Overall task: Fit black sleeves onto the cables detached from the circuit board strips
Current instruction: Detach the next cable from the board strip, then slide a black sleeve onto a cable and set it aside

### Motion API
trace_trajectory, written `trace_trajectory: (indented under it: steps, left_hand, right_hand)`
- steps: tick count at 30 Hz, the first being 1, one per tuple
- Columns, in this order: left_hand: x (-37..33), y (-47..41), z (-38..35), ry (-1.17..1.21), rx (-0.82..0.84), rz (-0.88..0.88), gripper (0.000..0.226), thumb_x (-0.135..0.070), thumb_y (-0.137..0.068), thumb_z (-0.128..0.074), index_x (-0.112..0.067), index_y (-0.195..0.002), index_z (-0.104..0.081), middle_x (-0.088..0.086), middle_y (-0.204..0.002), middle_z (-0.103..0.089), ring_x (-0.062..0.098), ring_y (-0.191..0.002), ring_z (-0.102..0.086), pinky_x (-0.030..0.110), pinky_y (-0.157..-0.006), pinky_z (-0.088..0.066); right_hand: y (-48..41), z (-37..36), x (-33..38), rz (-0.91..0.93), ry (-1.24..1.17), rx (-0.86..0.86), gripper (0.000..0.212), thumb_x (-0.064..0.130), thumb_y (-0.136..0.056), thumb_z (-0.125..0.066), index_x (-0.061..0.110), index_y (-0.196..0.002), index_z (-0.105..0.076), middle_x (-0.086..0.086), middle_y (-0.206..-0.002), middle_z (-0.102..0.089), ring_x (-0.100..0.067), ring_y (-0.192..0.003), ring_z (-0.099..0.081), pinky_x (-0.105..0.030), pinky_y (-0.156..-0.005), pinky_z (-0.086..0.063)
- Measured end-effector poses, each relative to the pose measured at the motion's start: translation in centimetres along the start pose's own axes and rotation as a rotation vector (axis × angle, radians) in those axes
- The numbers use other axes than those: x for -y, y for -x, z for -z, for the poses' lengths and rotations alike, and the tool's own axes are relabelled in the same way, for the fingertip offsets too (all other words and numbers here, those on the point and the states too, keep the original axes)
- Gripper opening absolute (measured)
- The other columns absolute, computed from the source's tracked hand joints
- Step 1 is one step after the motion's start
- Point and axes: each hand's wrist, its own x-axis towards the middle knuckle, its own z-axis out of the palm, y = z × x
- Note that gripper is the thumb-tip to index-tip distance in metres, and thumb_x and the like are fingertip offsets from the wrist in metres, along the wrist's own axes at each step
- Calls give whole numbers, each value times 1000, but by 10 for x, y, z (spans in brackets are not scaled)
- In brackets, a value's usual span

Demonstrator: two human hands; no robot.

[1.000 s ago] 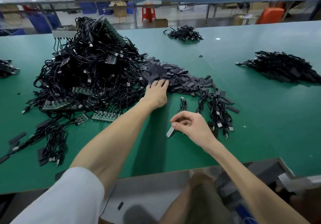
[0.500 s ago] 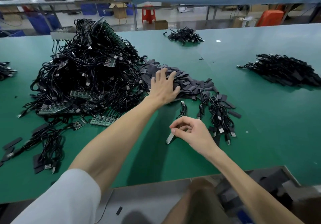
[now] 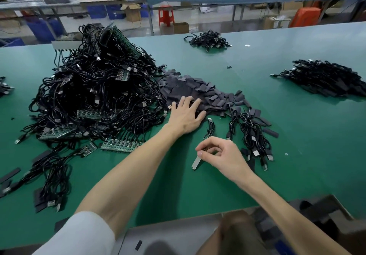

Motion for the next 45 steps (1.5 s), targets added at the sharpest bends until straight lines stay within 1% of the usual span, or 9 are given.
trace_trajectory:
  steps: [6, 14, 18, 25, 28, 32, 36, 39, 45]
  left_hand:
    - [-9, 37, 6, 19, -81, -48, 47, -52, -101, -39, -28, -141, -43, 5, -147, -41, 26, -139, -29, 50, -112, -27]
    - [-21, 89, 10, 66, -158, -55, 38, -42, -102, -41, -28, -137, -48, 1, -142, -45, 24, -136, -33, 43, -111, -29]
    - [-24, 108, 12, 135, -233, -55, 33, -38, -102, -47, -28, -133, -54, -2, -132, -52, 23, -127, -41, 41, -105, -35]
    - [-17, 116, 24, 329, -284, 37, 38, -32, -95, -66, -29, -133, -58, -8, -122, -60, 20, -114, -46, 35, -97, -33]
    - [-12, 118, 27, 478, -255, 78, 26, -27, -92, -73, -28, -118, -71, -7, -109, -63, 17, -104, -52, 33, -93, -39]
    - [-6, 122, 34, 840, -263, 146, 17, -21, -90, -76, -24, -107, -79, -9, -100, -71, 1, -92, -64, 19, -83, -45]
    - [-3, 127, 39, 1021, -280, 205, 19, -14, -92, -74, -15, -110, -78, 0, -98, -74, 12, -82, -69, 25, -79, -53]
    - [-4, 131, 40, 1048, -250, 229, 23, -8, -96, -68, -13, -117, -74, 6, -102, -71, 15, -88, -69, 22, -78, -52]
    - [1, 149, 38, 1265, -177, 310, 30, -9, -105, -52, -18, -131, -63, 1, -107, -72, 5, -84, -63, 19, -71, -50]
  right_hand:
    - [2, 0, 4, -7, -6, -4, 10, 12, -87, -79, 22, -86, -76, 10, -74, -70, -8, -68, -58, -26, -67, -48]
    - [8, 3, 8, 29, -118, -113, 13, 3, -88, -76, 16, -90, -75, -5, -76, -74, -12, -66, -64, -23, -56, -51]
    - [10, 7, 6, 56, -182, -176, 15, 4, -88, -77, 19, -90, -76, -8, -73, -73, -15, -57, -62, -23, -58, -52]
    - [8, 11, 3, 56, -291, -224, 11, 4, -88, -77, 15, -93, -77, -8, -80, -74, -20, -69, -69, -27, -64, -57]
    - [8, 13, 2, 42, -324, -245, 10, 4, -89, -76, 11, -95, -76, -9, -81, -74, -20, -70, -69, -26, -65, -57]
    - [7, 13, 2, 33, -332, -240, 9, 3, -90, -75, 8, -97, -75, -10, -81, -74, -18, -69, -69, -24, -64, -55]
    - [6, 14, 0, 22, -319, -225, 10, 2, -89, -75, 9, -97, -75, -9, -80, -74, -19, -70, -69, -27, -66, -57]
    - [6, 13, -2, 14, -302, -212, 9, 4, -89, -76, 10, -96, -75, -8, -80, -74, -20, -70, -69, -29, -67, -58]
    - [6, 9, 1, 3, -213, -116, 9, 6, -89, -77, 15, -93, -76, -11, -80, -75, -18, -66, -67, -26, -63, -56]
